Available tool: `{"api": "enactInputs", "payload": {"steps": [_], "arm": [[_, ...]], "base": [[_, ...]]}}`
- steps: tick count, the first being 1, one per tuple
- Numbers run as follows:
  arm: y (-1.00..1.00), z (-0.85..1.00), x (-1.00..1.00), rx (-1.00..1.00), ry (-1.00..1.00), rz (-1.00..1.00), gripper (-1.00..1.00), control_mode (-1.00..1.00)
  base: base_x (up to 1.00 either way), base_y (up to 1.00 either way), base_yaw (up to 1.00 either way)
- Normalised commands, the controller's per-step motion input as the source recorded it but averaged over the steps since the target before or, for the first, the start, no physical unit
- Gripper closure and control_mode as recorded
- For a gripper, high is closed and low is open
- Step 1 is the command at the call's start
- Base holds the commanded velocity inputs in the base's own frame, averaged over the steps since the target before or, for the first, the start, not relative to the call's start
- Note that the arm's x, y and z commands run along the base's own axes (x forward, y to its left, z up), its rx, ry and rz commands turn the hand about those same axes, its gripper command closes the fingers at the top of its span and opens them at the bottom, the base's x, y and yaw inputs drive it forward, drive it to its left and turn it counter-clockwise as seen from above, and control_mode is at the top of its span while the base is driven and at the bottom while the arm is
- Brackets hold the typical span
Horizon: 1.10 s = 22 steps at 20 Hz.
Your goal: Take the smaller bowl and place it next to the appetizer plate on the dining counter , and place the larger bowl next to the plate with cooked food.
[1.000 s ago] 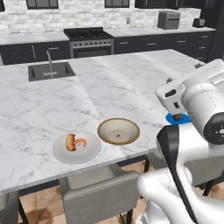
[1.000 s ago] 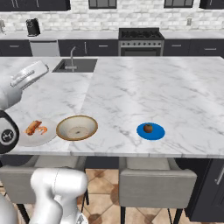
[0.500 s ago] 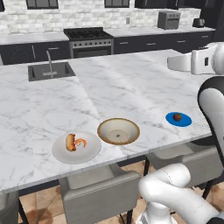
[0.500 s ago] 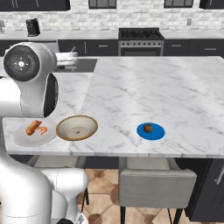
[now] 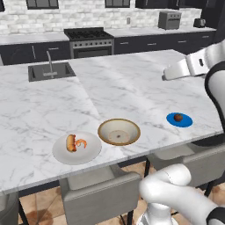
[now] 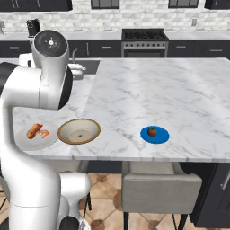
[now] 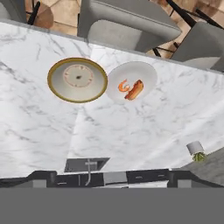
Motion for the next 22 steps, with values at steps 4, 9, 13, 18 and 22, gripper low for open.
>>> {"api": "enactInputs", "payload": {"steps": [4, 9, 13, 18, 22], "arm": [[0.04, -0.95, 0.0, -0.11, 0.0, 0.0, -1.0, -1.0], [0.0, -0.23, -0.06, -0.03, -0.08, -0.02, -1.0, -1.0], [0.0, -0.02, -0.15, 0.0, -0.04, -0.05, -1.0, 1.0], [0.0, 0.0, 0.0, 0.0, 0.0, 0.0, -1.0, 1.0], [0.0, 0.0, 0.0, 0.0, 0.0, 0.0, -1.0, 1.0]], "base": [[0.0, 0.0, 0.0], [0.0, 0.0, 0.0], [-0.27, -0.02, -0.01], [-0.88, -0.71, 0.0], [-0.03, -1.0, 0.0]]}}
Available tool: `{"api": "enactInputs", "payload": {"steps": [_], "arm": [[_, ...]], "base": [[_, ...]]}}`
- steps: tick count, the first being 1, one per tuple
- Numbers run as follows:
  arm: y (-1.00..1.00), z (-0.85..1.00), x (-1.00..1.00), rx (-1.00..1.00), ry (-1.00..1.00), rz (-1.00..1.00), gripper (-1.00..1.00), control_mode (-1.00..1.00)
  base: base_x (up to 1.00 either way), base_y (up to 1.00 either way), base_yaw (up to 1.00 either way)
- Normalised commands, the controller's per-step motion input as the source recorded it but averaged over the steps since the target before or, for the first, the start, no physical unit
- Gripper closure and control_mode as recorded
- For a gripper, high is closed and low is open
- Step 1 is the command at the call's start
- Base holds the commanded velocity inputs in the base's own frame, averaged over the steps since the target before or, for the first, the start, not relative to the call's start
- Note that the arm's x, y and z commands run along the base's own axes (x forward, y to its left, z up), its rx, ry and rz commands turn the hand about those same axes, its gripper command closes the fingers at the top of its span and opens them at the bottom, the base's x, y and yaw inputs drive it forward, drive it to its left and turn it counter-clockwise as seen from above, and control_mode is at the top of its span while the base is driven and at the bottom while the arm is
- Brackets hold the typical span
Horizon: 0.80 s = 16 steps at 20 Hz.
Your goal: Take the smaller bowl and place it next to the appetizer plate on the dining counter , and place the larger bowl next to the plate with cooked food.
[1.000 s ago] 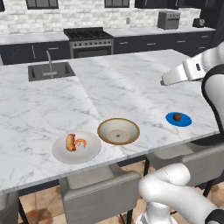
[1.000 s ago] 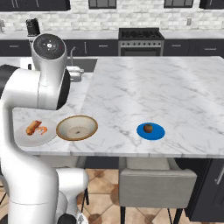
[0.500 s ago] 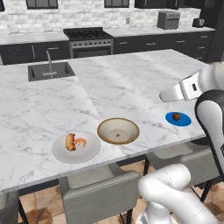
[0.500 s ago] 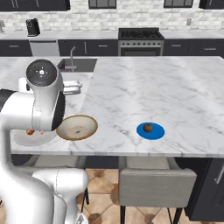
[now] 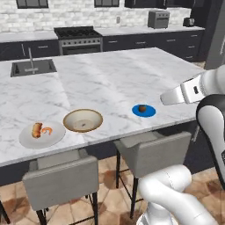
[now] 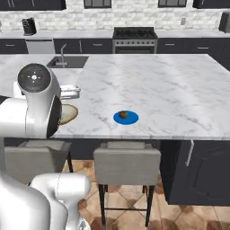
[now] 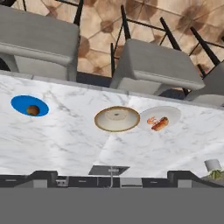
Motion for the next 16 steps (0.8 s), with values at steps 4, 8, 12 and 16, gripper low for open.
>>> {"api": "enactInputs", "payload": {"steps": [4, 8, 12, 16], "arm": [[0.0, 0.0, 0.0, 0.0, 0.0, 0.0, -1.0, 1.0], [0.0, 0.0, 0.0, 0.0, 0.0, 0.0, -1.0, 1.0], [0.0, 0.0, 0.0, 0.0, 0.0, 0.0, -1.0, 1.0], [0.0, 0.0, 0.0, 0.0, 0.0, 0.0, -1.0, 1.0]], "base": [[0.33, -1.0, 0.01], [0.31, -1.0, 0.0], [0.35, -1.0, 0.0], [0.31, -1.0, 0.0]]}}
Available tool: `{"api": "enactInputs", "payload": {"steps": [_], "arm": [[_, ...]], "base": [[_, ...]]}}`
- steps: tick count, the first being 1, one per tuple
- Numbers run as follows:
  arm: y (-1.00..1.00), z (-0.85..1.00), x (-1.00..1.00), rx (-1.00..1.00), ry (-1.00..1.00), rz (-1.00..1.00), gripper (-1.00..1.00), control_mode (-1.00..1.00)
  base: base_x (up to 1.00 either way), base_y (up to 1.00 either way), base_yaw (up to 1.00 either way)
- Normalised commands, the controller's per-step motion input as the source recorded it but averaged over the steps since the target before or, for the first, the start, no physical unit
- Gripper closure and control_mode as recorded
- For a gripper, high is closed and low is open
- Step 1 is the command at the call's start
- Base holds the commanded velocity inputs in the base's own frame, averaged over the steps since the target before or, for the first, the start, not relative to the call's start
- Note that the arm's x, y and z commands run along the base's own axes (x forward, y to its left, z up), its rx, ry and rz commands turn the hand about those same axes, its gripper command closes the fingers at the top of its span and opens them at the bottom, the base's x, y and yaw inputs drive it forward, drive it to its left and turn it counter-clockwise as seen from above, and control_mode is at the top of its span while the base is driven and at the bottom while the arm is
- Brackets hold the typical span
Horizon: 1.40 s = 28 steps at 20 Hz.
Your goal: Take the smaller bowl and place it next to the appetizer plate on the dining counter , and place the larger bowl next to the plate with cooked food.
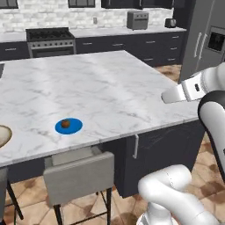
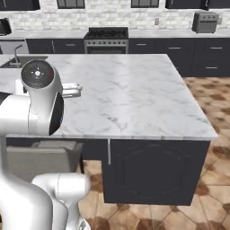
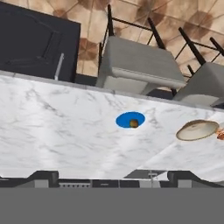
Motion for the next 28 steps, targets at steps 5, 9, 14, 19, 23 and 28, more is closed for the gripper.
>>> {"api": "enactInputs", "payload": {"steps": [5, 9, 14, 19, 23, 28], "arm": [[0.0, 0.0, 0.0, 0.0, 0.0, 0.0, -1.0, 1.0], [0.0, 0.0, 0.0, 0.0, 0.0, 0.0, -1.0, 1.0], [0.0, 0.0, 0.0, 0.0, 0.0, 0.0, -1.0, 1.0], [0.0, 0.0, 0.0, 0.0, 0.0, 0.0, -1.0, 1.0], [0.0, 0.0, 0.0, 0.0, 0.0, 0.0, -1.0, 1.0], [0.0, 0.0, 0.0, 0.0, 0.0, 0.0, -1.0, 1.0]], "base": [[0.37, -1.0, -0.01], [0.39, -1.0, -0.04], [0.45, -1.0, -0.04], [0.45, -1.0, -0.01], [0.61, -1.0, 0.0], [0.68, -1.0, 0.0]]}}
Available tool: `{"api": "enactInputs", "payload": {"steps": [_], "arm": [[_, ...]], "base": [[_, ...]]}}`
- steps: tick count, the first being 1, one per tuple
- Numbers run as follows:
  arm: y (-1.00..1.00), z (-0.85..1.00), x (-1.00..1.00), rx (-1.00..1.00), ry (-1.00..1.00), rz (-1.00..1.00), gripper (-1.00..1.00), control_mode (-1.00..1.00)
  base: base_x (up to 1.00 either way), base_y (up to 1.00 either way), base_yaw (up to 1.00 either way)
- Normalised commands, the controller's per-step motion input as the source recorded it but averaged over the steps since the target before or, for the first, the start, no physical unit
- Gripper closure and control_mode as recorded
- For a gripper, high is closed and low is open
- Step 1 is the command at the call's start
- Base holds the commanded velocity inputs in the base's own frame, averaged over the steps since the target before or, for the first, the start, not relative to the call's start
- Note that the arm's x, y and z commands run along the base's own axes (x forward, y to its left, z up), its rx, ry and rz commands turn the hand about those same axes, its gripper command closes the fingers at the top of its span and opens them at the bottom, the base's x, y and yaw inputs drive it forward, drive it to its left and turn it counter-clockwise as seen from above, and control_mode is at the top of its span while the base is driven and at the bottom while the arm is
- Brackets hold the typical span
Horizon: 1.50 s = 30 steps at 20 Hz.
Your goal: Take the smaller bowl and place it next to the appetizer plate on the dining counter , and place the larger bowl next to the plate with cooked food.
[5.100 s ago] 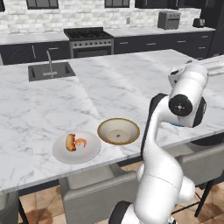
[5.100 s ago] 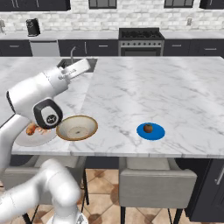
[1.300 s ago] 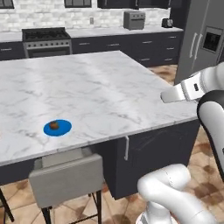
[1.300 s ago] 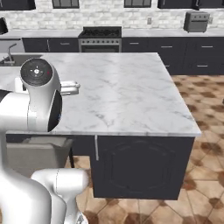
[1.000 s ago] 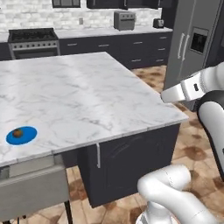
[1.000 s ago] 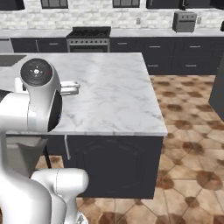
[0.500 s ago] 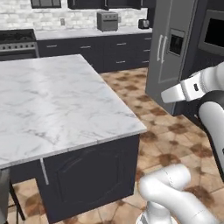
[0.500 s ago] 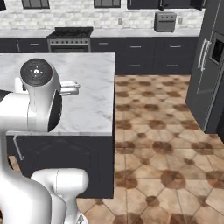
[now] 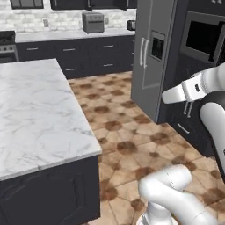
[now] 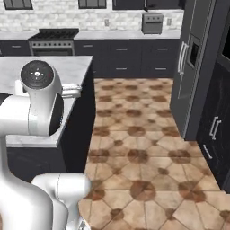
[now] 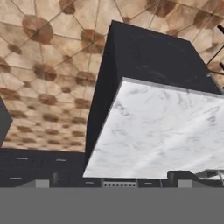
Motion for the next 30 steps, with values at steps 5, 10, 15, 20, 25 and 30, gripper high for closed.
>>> {"api": "enactInputs", "payload": {"steps": [5, 10, 15, 20, 25, 30], "arm": [[0.0, 0.0, 0.0, 0.0, 0.0, 0.0, -1.0, 1.0], [0.0, 0.0, 0.0, 0.0, 0.0, 0.0, -1.0, 1.0], [0.0, 0.0, 0.0, 0.0, 0.0, 0.0, -1.0, 1.0], [0.0, 0.0, 0.0, 0.0, 0.0, 0.0, -1.0, 1.0], [0.0, 0.0, 0.0, 0.0, 0.0, 0.0, -1.0, 1.0], [0.0, 0.0, 0.0, 0.0, 0.0, 0.0, -1.0, 1.0]], "base": [[0.83, -1.0, 0.0], [1.0, -0.34, 0.0], [1.0, 0.02, 0.0], [1.0, 0.04, 0.0], [1.0, -0.02, 0.0], [1.0, -0.11, 0.0]]}}
